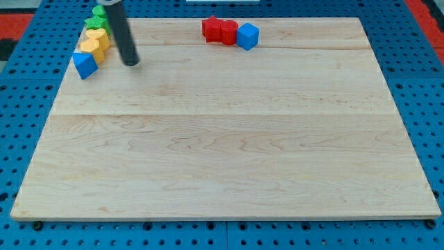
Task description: Drag red blocks to the center of the board
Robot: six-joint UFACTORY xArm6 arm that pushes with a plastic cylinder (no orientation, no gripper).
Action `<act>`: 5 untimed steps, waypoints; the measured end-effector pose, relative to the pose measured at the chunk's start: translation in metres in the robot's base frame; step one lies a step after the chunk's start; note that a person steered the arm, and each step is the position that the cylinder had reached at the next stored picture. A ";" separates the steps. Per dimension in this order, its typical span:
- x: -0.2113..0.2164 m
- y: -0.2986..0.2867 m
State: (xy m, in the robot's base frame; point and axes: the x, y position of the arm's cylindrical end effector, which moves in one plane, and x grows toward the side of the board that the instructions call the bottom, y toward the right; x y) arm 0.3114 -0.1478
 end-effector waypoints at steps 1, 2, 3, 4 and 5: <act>-0.001 0.061; -0.004 0.063; -0.035 0.022; -0.074 0.013; -0.115 0.028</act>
State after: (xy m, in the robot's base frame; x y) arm 0.1963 -0.1196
